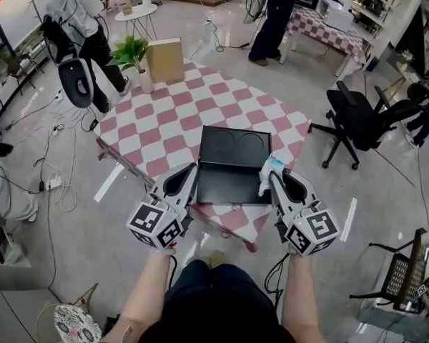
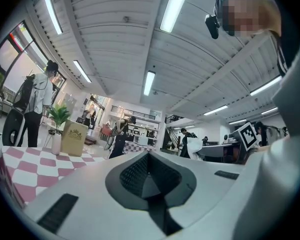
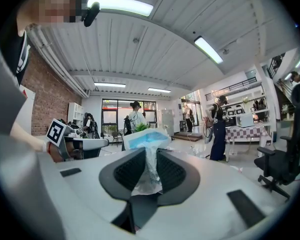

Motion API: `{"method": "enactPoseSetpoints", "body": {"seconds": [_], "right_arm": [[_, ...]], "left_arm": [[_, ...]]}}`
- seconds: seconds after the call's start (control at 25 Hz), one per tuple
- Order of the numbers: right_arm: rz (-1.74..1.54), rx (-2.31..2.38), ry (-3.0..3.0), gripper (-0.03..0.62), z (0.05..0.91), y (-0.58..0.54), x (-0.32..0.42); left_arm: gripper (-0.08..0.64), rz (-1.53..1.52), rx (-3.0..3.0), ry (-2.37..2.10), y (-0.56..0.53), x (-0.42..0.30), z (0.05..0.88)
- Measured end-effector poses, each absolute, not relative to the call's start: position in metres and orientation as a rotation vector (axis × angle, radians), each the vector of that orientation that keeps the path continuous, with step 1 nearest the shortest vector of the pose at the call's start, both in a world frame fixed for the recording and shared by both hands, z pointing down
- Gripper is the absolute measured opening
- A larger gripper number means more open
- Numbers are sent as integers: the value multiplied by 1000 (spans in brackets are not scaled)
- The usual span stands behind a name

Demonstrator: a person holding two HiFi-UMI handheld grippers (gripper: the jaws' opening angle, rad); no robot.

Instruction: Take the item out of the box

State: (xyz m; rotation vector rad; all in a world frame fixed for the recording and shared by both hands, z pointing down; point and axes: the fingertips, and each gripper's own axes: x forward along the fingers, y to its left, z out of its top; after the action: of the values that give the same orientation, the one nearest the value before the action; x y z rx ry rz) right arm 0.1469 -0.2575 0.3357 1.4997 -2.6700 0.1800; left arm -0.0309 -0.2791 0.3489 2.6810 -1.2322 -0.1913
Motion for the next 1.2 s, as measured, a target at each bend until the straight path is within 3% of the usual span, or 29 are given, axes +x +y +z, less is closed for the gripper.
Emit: {"method": "enactPoseSetpoints", "body": {"seconds": [1.2], "right_arm": [[115, 1540, -2683, 71, 322, -251, 146]], "left_arm": [[2, -219, 2692, -1244, -274, -38, 338]]}}
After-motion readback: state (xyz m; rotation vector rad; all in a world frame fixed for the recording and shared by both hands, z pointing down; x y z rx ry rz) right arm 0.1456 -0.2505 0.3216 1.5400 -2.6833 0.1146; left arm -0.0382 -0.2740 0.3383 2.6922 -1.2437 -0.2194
